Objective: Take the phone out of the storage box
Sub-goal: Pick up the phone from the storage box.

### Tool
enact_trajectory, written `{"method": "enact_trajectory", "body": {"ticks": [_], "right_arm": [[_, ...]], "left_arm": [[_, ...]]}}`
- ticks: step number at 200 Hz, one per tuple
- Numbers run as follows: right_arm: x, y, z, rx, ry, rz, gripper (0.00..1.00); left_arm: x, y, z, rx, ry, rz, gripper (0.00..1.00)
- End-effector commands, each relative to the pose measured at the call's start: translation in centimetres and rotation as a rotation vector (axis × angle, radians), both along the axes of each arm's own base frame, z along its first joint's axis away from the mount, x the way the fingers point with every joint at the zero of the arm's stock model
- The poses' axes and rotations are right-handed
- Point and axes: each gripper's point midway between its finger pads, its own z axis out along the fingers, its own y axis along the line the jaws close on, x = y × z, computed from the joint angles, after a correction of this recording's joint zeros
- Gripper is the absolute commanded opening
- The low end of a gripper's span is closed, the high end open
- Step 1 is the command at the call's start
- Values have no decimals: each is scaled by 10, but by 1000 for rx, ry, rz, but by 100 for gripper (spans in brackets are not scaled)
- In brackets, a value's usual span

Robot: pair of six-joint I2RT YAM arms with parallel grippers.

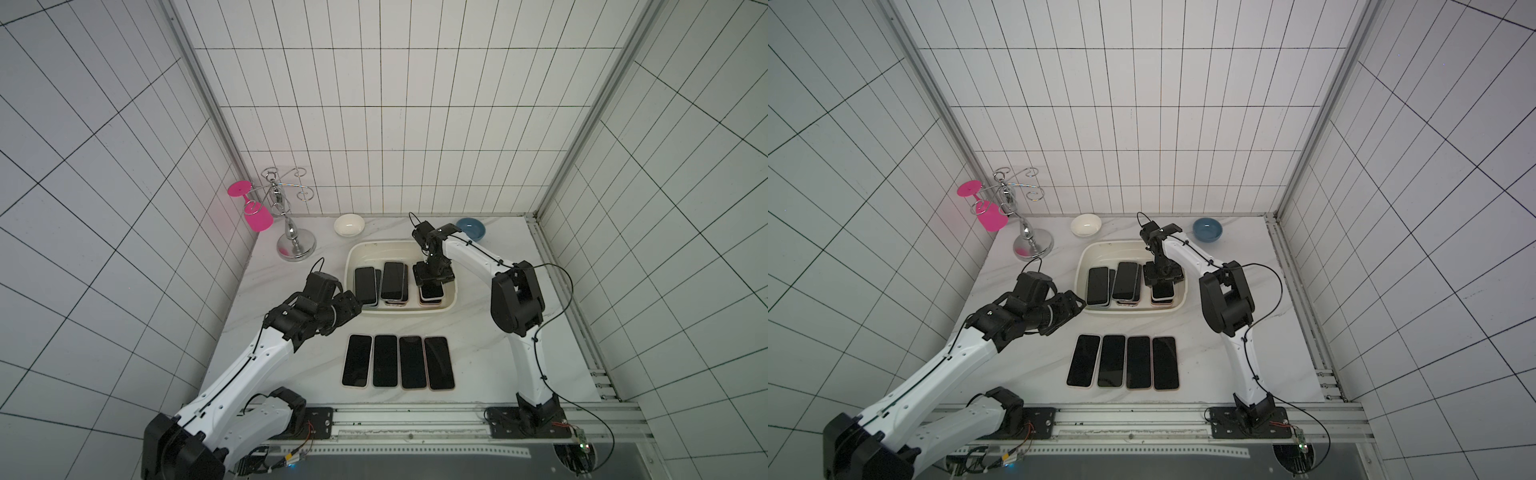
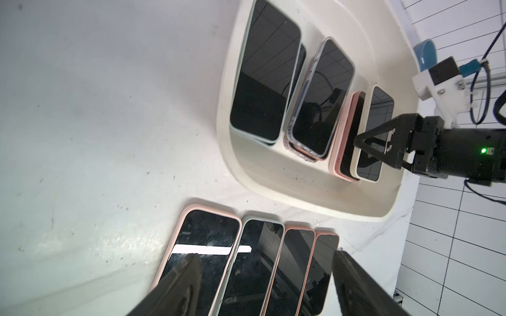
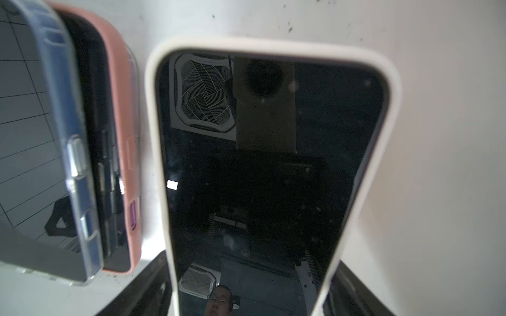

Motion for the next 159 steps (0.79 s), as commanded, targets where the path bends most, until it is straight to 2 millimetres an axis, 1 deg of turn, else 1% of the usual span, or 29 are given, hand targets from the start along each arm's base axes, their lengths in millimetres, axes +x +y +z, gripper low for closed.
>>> {"method": "enact_trajectory", "body": {"ticks": [1,17,25,49,65,79,97,121,131,159], "right_arm": [[3,3,54,65,-101,19,0],[1,3,66,88,-111,26,0],[-1,4,71,100,-111,31,0],[-11,7,83,149,-96,50,0],[-19,10,90,186,-84,66,0],[-28,15,96,233,-64,86,0],[-38,20,105,289,-40,105,0],[-50,25,116,353,-19,127,0],[-55,26,119,370,-6,135,0],[-64,31,126,421,18,150,0]], "left_arm": [[31,-9,25,-28,-107,-19,79],[45,-15,28,-46,-122,-21,79],[54,-19,33,-69,-139,-22,79],[84,-43,52,-156,-200,-57,79],[105,-62,59,-225,-212,-91,79],[119,-87,65,-307,-205,-165,79],[136,-115,61,-391,-173,-239,79],[148,-143,52,-461,-133,-311,78],[150,-152,54,-484,-147,-337,77],[155,-166,46,-495,-130,-359,77]]}}
